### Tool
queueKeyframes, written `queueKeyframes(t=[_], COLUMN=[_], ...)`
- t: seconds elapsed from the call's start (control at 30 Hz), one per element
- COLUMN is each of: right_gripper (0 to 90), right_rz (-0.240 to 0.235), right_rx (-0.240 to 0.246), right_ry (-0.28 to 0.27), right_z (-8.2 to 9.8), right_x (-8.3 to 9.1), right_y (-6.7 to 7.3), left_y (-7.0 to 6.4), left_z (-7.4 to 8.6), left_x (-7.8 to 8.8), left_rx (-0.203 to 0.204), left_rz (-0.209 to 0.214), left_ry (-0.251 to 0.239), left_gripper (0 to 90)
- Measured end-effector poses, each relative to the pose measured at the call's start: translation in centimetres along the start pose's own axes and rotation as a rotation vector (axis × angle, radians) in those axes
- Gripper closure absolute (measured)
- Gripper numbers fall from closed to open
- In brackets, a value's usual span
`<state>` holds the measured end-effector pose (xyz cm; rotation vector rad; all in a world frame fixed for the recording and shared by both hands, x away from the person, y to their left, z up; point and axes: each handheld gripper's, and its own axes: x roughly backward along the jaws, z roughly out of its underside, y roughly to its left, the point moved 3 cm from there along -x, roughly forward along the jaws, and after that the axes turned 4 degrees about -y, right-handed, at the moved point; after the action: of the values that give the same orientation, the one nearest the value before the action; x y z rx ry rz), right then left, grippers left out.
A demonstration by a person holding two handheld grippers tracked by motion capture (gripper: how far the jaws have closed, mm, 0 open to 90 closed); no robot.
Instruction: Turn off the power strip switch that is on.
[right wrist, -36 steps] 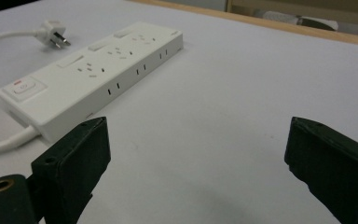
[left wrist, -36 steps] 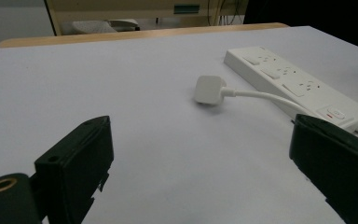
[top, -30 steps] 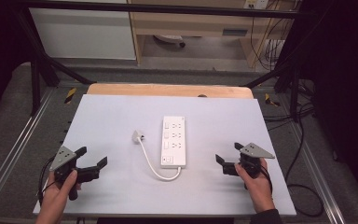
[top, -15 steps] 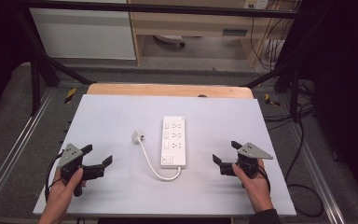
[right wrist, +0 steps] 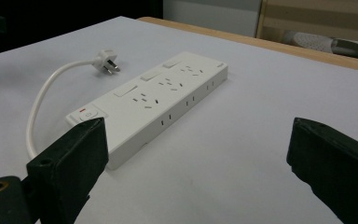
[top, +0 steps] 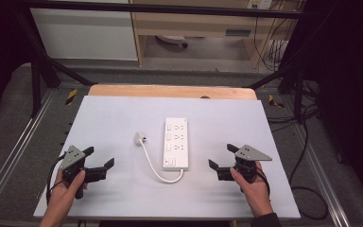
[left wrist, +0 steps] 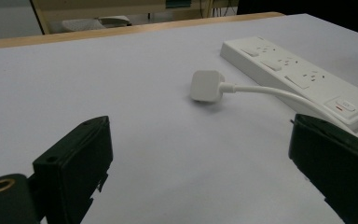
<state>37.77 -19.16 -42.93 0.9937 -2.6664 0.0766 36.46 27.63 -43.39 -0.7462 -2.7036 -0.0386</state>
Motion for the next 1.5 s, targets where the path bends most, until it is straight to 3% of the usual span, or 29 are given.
queueKeyframes(t=[0.17,0.53,0.73,0.83,1.0,1.07,1.17,1.3,1.5], right_gripper=[4.8,6.3,7.9,8.5,11.0,11.2,11.0,9.7,8.0], right_rz=[-0.019,-0.049,-0.066,-0.082,-0.078,-0.087,-0.082,-0.077,-0.08], right_rx=[-0.001,0.015,0.015,0.015,0.043,0.032,0.053,0.052,0.069], right_ry=[0.019,0.015,0.04,0.033,0.042,0.034,0.036,0.044,0.045], right_z=[-0.7,-2.9,-3.6,-4.3,-5.2,-5.4,-5.4,-5.3,-5.3], right_x=[-0.6,-2.4,-3.6,-4.1,-5.1,-5.5,-5.6,-5.5,-5.5], right_y=[0.8,3.3,3.7,3.8,4.0,4.2,4.6,5.1,5.7], left_y=[-0.3,-0.1,0.0,0.3,0.4,0.5,0.3,0.2,0.5], left_z=[0.0,0.0,-0.2,-0.3,-0.3,-0.1,0.4,-0.1,-0.1], left_x=[-0.3,-0.2,0.1,0.3,0.4,0.6,0.7,1.2,1.7], left_rx=[-0.023,-0.033,-0.035,-0.032,-0.03,-0.028,-0.039,-0.028,-0.01], left_rz=[0.012,-0.017,-0.027,-0.05,-0.058,-0.058,-0.061,-0.068,-0.095], left_ry=[0.015,0.018,0.005,-0.001,0.006,0.007,0.032,0.003,0.003], left_gripper=[6.0,5.9,5.5,5.5,5.7,5.6,5.6,5.5,5.8])
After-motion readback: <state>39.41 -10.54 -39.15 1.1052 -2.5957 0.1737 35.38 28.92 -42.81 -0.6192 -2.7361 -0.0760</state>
